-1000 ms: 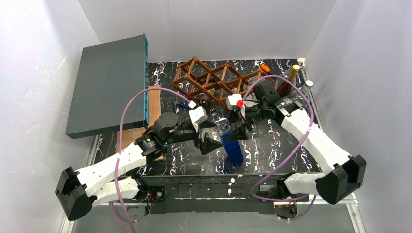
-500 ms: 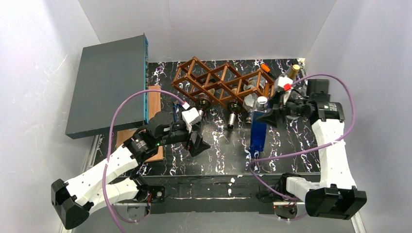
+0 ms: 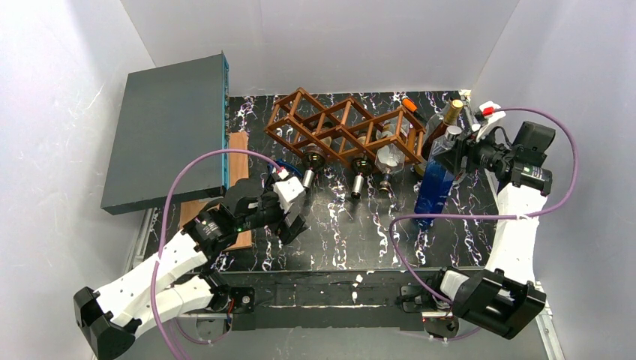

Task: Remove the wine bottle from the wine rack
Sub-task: Place the wine bottle at the center of the board.

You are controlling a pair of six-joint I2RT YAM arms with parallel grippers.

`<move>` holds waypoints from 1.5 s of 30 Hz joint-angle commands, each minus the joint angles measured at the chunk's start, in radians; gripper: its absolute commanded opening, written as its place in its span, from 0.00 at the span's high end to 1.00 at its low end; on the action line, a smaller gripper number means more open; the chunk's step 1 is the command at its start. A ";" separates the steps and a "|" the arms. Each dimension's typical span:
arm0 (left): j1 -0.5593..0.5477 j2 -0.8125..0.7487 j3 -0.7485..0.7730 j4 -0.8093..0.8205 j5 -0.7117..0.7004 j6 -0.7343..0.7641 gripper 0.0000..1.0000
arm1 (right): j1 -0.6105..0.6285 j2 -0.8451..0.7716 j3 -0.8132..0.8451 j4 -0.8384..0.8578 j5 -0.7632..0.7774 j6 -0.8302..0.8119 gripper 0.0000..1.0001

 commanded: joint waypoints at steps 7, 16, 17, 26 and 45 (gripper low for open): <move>0.003 -0.039 -0.002 -0.014 -0.003 0.009 0.02 | -0.039 0.002 0.011 0.285 0.044 0.124 0.95; 0.003 -0.044 -0.002 -0.016 -0.002 0.010 0.02 | -0.053 0.020 0.001 0.344 0.091 0.130 0.93; 0.003 -0.043 -0.002 -0.016 -0.003 0.010 0.02 | -0.054 0.023 0.001 0.352 0.093 0.133 0.92; 0.003 -0.047 -0.002 -0.016 -0.001 0.011 0.02 | -0.071 0.035 -0.030 0.415 0.112 0.133 0.90; 0.003 -0.045 -0.003 -0.016 0.008 0.012 0.02 | -0.113 0.042 -0.127 0.536 0.028 0.163 0.74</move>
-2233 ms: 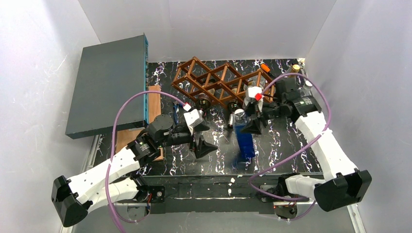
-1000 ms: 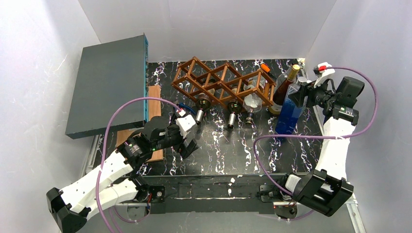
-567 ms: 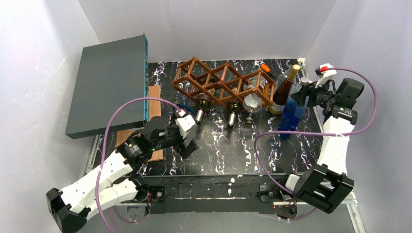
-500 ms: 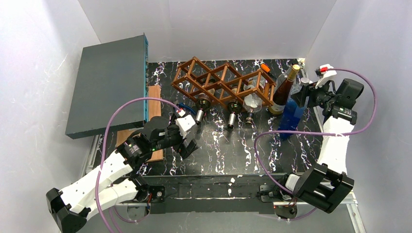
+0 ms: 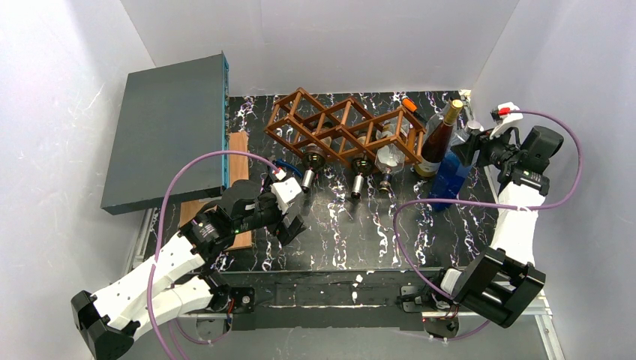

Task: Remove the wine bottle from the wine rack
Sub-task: Place the wine bottle at the center of the board.

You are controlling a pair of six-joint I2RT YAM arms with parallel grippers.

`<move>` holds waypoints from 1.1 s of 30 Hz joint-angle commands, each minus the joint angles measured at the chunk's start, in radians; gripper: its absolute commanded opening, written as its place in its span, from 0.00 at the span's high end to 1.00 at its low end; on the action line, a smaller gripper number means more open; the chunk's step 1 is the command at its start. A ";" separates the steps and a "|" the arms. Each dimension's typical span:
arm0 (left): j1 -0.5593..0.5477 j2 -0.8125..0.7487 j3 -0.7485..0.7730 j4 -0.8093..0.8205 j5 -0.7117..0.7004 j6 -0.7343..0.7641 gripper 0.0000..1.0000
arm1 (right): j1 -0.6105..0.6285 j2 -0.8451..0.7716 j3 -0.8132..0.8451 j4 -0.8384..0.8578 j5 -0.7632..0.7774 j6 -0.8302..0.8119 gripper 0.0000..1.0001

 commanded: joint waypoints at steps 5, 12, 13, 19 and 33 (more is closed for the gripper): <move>0.003 -0.016 -0.003 -0.004 0.011 0.012 0.02 | -0.020 -0.040 -0.011 0.120 -0.087 -0.020 0.66; 0.004 -0.018 -0.005 -0.005 0.010 0.012 0.02 | -0.041 -0.073 -0.044 0.069 -0.097 -0.074 0.48; 0.004 -0.018 -0.004 -0.006 0.011 0.011 0.02 | -0.045 -0.078 -0.051 0.068 -0.097 -0.076 0.46; 0.003 -0.017 -0.004 -0.004 0.011 0.011 0.02 | -0.065 -0.103 -0.080 0.069 -0.091 -0.085 0.35; 0.004 -0.016 -0.004 -0.006 0.012 0.011 0.02 | -0.091 -0.122 -0.101 0.072 -0.069 -0.090 0.13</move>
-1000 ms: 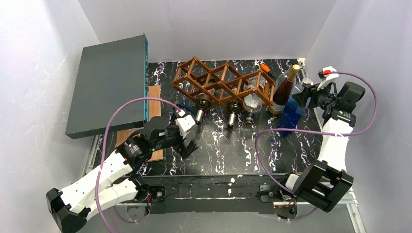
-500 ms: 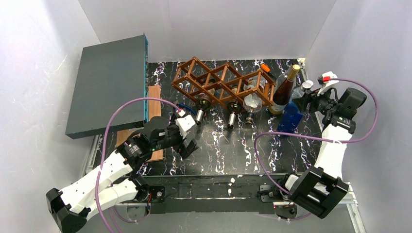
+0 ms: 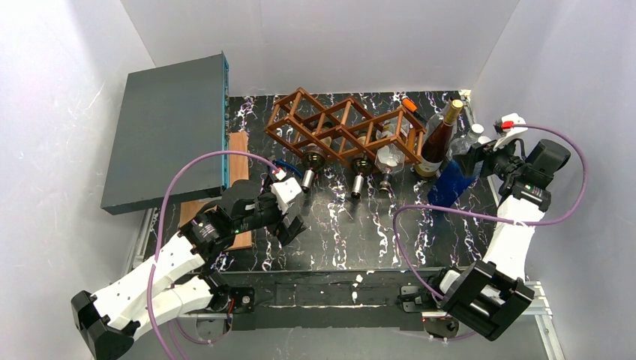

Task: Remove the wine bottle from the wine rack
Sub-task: Place the wine bottle at the center of the board.

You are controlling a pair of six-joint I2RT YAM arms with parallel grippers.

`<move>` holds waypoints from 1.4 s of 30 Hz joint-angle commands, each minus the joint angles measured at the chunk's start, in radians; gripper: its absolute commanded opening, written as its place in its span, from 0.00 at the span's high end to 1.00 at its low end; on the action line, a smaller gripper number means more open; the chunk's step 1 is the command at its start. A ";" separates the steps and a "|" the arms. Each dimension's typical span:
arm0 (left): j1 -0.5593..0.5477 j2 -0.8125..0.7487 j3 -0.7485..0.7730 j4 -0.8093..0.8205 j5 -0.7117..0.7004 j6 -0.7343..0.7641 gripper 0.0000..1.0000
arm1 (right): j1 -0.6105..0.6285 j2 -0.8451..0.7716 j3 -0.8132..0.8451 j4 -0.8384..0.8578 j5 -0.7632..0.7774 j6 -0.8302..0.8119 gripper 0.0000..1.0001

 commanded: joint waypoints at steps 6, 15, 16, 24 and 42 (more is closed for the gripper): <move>0.003 -0.017 -0.005 -0.005 0.012 0.011 0.02 | -0.011 -0.023 -0.012 0.045 0.017 -0.020 0.11; 0.003 -0.018 -0.003 -0.007 0.015 0.010 0.02 | -0.010 -0.021 -0.044 0.024 0.019 -0.064 0.06; 0.003 -0.018 -0.002 -0.007 0.015 0.010 0.02 | -0.011 -0.017 -0.044 0.015 0.013 -0.073 0.05; 0.003 -0.019 -0.002 -0.008 0.013 0.009 0.02 | -0.011 0.021 -0.040 -0.017 -0.030 -0.124 0.07; 0.003 -0.026 -0.002 -0.010 0.011 0.011 0.02 | -0.012 0.078 -0.026 0.004 -0.131 -0.186 0.48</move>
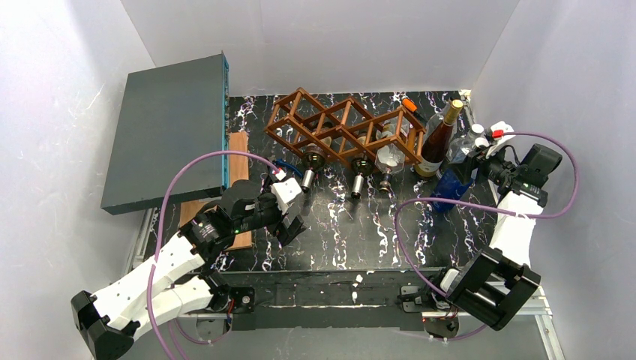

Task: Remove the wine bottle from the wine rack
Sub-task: Place the wine bottle at the center of the board.

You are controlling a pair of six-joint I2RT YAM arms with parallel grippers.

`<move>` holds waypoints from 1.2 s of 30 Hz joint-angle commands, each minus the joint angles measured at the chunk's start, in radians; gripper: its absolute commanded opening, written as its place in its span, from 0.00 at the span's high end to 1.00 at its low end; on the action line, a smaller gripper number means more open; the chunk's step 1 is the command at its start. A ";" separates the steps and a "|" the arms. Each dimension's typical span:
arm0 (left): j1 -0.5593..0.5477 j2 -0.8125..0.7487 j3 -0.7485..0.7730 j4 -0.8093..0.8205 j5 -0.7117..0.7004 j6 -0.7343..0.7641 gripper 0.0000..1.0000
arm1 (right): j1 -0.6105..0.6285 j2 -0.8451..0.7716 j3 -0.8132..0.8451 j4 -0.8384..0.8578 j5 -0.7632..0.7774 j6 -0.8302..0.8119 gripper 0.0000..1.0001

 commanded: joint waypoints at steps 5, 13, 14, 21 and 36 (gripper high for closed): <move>0.003 -0.028 -0.003 -0.008 0.007 0.013 0.02 | -0.007 0.002 -0.005 0.143 -0.039 0.027 0.66; 0.004 -0.026 -0.004 -0.008 0.004 0.014 0.02 | -0.011 0.042 -0.029 0.386 -0.072 0.198 0.77; 0.003 -0.025 -0.004 -0.008 0.005 0.015 0.02 | -0.010 0.045 -0.033 0.409 -0.073 0.211 0.77; 0.003 -0.015 -0.004 -0.008 0.004 0.016 0.02 | -0.010 0.082 -0.042 0.544 -0.084 0.295 0.77; 0.004 -0.007 -0.004 -0.008 0.001 0.017 0.02 | -0.011 0.125 0.004 0.358 -0.096 0.196 0.26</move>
